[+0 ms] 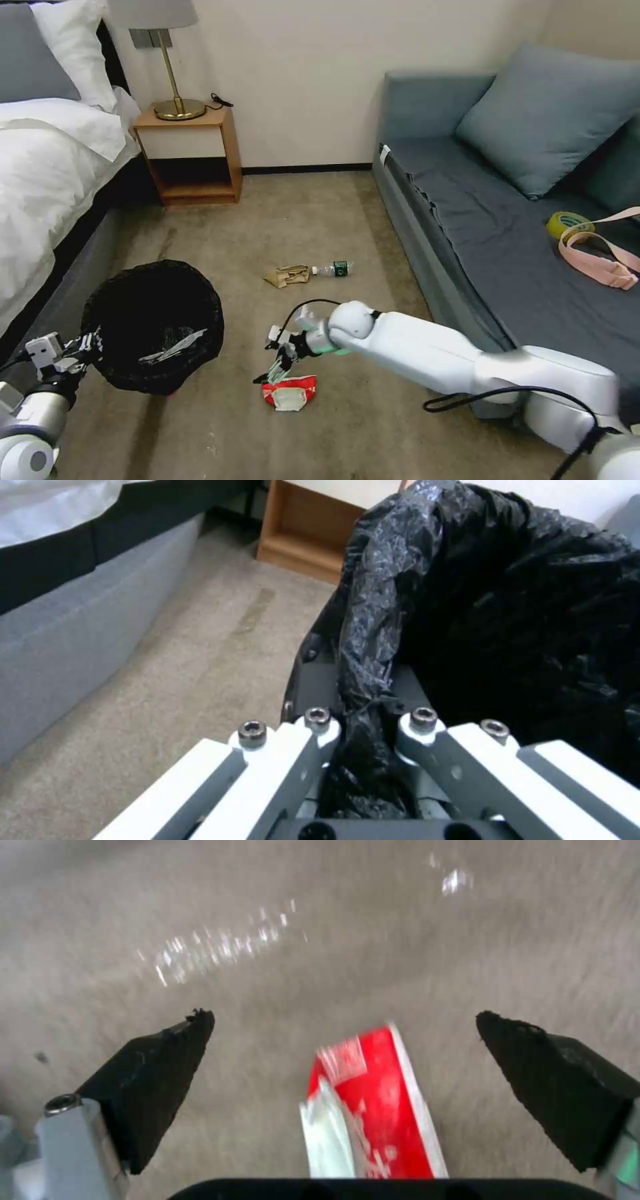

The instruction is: Pick up the trash bin, then pick up the garbage on the floor and place it into the trash bin.

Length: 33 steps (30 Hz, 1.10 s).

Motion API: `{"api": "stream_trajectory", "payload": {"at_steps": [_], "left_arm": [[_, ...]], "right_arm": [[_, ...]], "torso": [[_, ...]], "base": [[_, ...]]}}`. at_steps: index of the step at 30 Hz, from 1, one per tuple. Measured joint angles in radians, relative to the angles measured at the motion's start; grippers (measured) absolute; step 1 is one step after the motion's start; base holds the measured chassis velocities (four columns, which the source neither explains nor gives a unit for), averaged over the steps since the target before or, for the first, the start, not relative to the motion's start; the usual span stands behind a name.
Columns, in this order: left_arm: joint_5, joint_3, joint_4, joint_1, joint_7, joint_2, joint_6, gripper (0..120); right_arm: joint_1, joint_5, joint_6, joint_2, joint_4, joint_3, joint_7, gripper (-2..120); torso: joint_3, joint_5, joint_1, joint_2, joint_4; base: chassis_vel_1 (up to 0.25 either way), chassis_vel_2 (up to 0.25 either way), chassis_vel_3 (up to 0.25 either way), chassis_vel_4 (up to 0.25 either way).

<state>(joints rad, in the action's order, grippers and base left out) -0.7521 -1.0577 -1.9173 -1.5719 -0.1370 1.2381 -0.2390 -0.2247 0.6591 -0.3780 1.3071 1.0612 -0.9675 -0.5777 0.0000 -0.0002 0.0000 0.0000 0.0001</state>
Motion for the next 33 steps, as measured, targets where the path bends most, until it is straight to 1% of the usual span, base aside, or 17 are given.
{"api": "stream_trajectory", "payload": {"at_steps": [3, 8, 10, 12, 16, 23, 26, 27, 30, 32, 33], "left_arm": [[-0.001, -0.001, 0.002, 0.003, -0.001, 0.004, 0.001, 4], [-0.001, -0.001, 0.003, 0.005, -0.003, 0.006, 0.001, 4], [-0.002, -0.001, 0.003, 0.007, -0.004, 0.007, 0.001, 4], [-0.001, 0.002, 0.003, 0.007, -0.004, 0.008, 0.001, 4], [0.0, 0.003, -0.001, 0.004, -0.005, 0.013, 0.003, 4], [0.004, -0.002, -0.004, -0.004, -0.008, 0.022, 0.007, 4], [0.007, -0.005, -0.009, -0.012, -0.011, 0.031, 0.009, 4], [0.007, -0.005, -0.009, -0.012, -0.011, 0.031, 0.009, 4], [0.01, -0.005, -0.014, -0.016, -0.015, 0.042, 0.01, 4], [0.011, -0.005, -0.015, -0.016, -0.015, 0.043, 0.01, 4], [0.013, -0.003, -0.019, -0.019, -0.015, 0.046, 0.01, 4]], "right_arm": [[-0.006, -0.028, -0.002, 0.004, -0.02, -0.029, 0.003, 100], [-0.021, -0.046, -0.006, 0.002, -0.022, -0.039, 0.022, 100], [-0.036, -0.059, -0.009, 0.004, -0.029, -0.04, 0.05, 100], [-0.058, -0.08, -0.016, 0.012, -0.048, -0.03, 0.08, 100], [-0.087, -0.103, -0.017, 0.023, -0.077, -0.011, 0.1, 100], [-0.12, -0.15, -0.014, 0.029, -0.105, 0.007, 0.112, 99], [-0.137, -0.172, 0.004, 0.025, -0.112, 0.014, 0.116, 87], [-0.137, -0.172, 0.004, 0.025, -0.112, 0.014, 0.116, 87], [-0.151, -0.192, 0.024, 0.02, -0.113, 0.02, 0.118, 73], [-0.153, -0.195, 0.025, 0.02, -0.113, 0.021, 0.119, 70], [-0.163, -0.203, 0.029, 0.021, -0.116, 0.026, 0.128, 64]], "torso": [[0.0, -0.0001, 0.0, 0.0, -0.0001], [0.0, 0.0, 0.0, 0.0, -0.0001], [0.0, 0.0, 0.0, 0.0, -0.0001], [0.0, 0.0001, 0.0, 0.0, -0.0001], [0.0, 0.0001, 0.0, 0.0, -0.0002], [0.0, 0.0001, 0.0, 0.0, -0.0001], [0.0, 0.0002, 0.0, 0.0, -0.0001], [0.0, 0.0002, 0.0, 0.0, -0.0001], [0.0, 0.0002, 0.0, 0.0, -0.0001], [0.0, 0.0002, 0.0, 0.0, -0.0001], [0.0, 0.0002, 0.0, 0.0, -0.0001]], "base": [[0.0, 0.0, 0.0, 0.0], [0.0, 0.0, 0.0, 0.0], [0.0, 0.0, 0.0, 0.0], [0.0, 0.0, 0.0, 0.0], [0.0, 0.0, 0.0, 0.0], [0.0, 0.0, 0.0, 0.0], [0.0, 0.0, 0.0, 0.0], [0.0, 0.0, 0.0, 0.0], [0.0, 0.0, 0.0, 0.0], [0.0, 0.0, 0.0, 0.0], [0.0, 0.0, 0.0, 0.0]]}}
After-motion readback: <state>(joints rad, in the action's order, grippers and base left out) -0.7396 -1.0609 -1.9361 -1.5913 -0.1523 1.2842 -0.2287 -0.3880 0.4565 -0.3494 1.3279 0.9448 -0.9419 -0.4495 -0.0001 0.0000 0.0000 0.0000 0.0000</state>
